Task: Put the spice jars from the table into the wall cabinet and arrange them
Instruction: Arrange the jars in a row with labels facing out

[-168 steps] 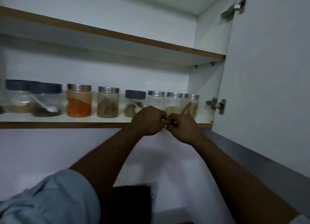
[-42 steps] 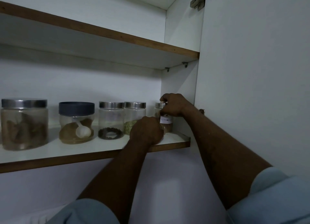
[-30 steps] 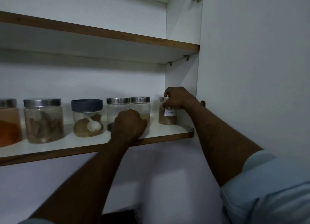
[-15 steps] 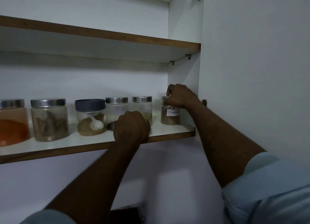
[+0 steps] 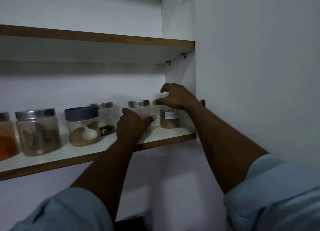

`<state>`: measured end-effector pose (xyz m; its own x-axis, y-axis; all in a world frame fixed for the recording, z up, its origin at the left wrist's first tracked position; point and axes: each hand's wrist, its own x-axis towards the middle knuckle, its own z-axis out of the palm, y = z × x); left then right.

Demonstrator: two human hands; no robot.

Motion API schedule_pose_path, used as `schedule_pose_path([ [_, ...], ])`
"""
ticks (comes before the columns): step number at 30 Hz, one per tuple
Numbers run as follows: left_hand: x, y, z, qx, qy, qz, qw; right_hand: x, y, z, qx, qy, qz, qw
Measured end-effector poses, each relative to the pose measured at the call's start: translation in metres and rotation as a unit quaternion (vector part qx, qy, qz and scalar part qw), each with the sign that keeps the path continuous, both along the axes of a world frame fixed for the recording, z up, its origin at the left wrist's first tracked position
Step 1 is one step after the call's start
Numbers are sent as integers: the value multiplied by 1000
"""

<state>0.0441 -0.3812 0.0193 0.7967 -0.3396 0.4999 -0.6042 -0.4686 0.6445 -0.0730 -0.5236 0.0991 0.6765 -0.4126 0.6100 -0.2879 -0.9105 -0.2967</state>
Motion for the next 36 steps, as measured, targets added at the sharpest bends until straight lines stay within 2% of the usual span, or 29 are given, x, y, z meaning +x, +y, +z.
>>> schedule_pose_path([
  [5,13,-3,1,10,48,-62,997,0,0,-1,1,5,15,1000],
  [8,12,0,2,-37,107,-145,983,-1,2,0,5,14,29,999],
  [10,9,1,2,-39,120,-164,978,-3,4,0,6,20,42,999],
  [15,8,-3,-3,30,24,-108,993,-4,3,2,32,8,89,996],
  [17,12,-4,-2,9,31,-126,992,-4,3,2,39,-8,111,993],
  [21,15,-4,6,-6,100,-141,985,-7,4,2,50,-20,144,988],
  [27,12,-2,-2,42,22,-120,992,-12,7,3,46,-12,183,982],
  [32,15,-4,3,8,71,-127,989,-9,5,3,48,-2,178,983],
  [36,14,-6,3,22,64,-135,989,-7,4,1,37,-5,168,985],
])
